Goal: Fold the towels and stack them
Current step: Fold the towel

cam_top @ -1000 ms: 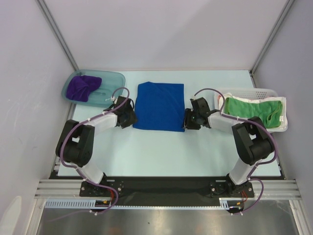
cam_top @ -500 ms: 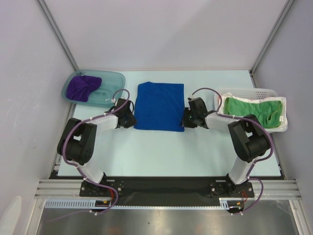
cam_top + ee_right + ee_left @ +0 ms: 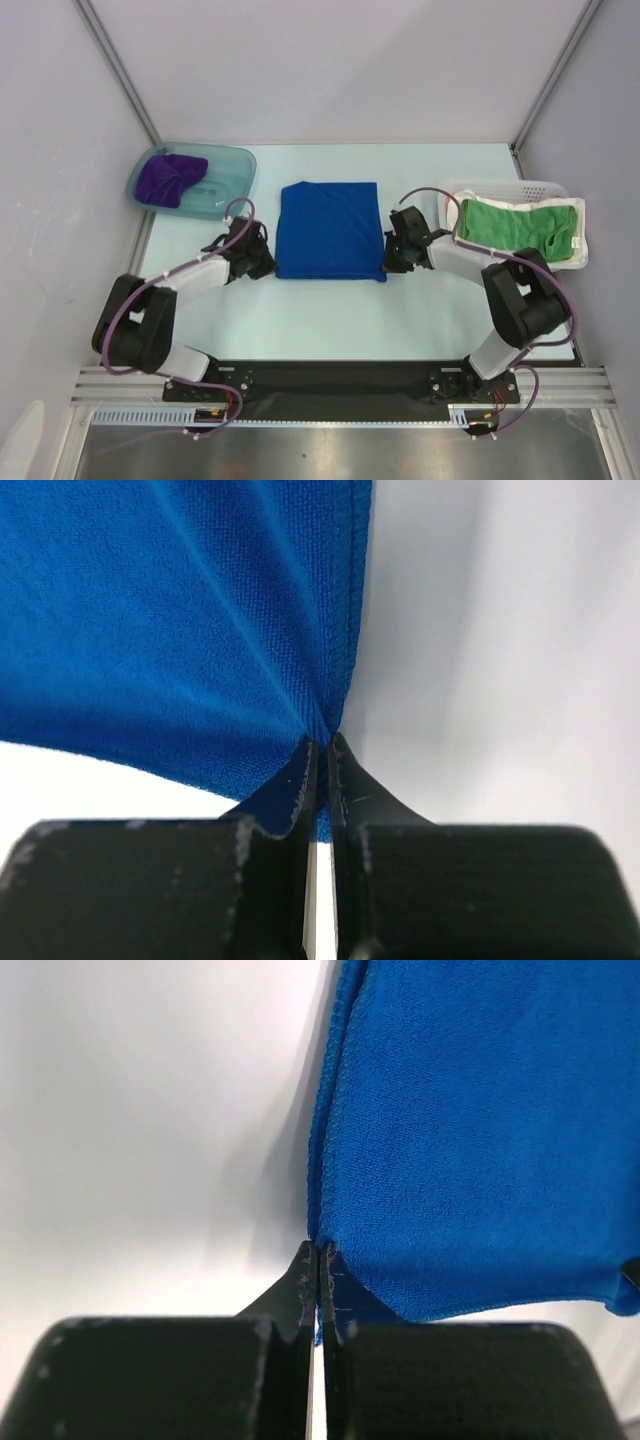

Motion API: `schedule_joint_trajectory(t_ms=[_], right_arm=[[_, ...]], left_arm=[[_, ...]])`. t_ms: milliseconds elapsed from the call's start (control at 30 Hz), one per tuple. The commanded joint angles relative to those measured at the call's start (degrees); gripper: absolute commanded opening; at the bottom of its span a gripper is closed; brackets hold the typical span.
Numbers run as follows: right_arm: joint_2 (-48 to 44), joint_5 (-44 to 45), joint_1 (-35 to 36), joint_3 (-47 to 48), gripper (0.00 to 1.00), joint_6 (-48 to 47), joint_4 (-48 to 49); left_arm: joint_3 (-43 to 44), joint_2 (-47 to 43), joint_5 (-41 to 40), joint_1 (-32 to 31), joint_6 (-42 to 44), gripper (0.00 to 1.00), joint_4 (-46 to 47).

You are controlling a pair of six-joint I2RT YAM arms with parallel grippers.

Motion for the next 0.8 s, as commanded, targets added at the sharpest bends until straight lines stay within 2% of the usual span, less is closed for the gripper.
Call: schedule_joint_trajectory(t_ms=[0, 200, 267, 333, 367, 400, 433, 467, 533, 633, 767], right_arm=[[-6.1, 1.8, 1.0, -4.2, 0.05, -0.4, -7.2], [-16.3, 1.9, 3.4, -10.8, 0.10, 1.7, -11.7], [-18.6, 1.6, 5.4, -12.0, 0.15, 2.8, -12.8], [-19.7, 1.9, 6.5, -13.7, 0.18, 3.9, -13.6], [-20.8, 1.8, 7.2, -14.3, 0.27, 4.5, -13.6], [-21.5, 1.9, 7.2, -14.7, 0.31, 4.7, -13.8], [-22.3, 2.3, 7.3, -15.2, 0.36, 4.9, -14.0], [-23.0, 2.8, 7.1, -15.0, 0.45, 4.9, -14.3], [-24.5, 3.9, 6.5, -13.5, 0.52, 4.4, -14.6], [-22.8, 4.1, 3.8, -8.4, 0.54, 3.0, -12.5], [-15.6, 6.9, -0.1, 3.1, 0.51, 0.8, -7.8]], left_arm=[[-4.0, -5.7, 1.6, -1.2, -2.4, 0.00, -3.7], [-10.7, -12.9, 3.8, -4.5, -4.9, 0.00, -7.0], [-12.1, -14.6, 4.5, -5.5, -5.3, 0.00, -7.8], [-12.6, -15.4, 5.8, -6.4, -5.7, 0.08, -8.0], [-12.4, -15.8, 6.1, -6.7, -5.6, 0.13, -8.2], [-12.2, -16.1, 6.0, -7.0, -5.4, 0.20, -8.7], [-11.3, -16.4, 5.9, -6.9, -5.0, 0.36, -9.2], [-10.2, -17.0, 5.0, -7.0, -4.5, 0.41, -9.9], [-6.3, -17.5, 2.2, -6.9, -2.8, 0.52, -12.0], [2.4, -15.9, -2.6, -6.7, -0.3, 0.56, -14.3], [13.6, -8.8, -6.3, -5.0, 1.2, 0.55, -13.6]])
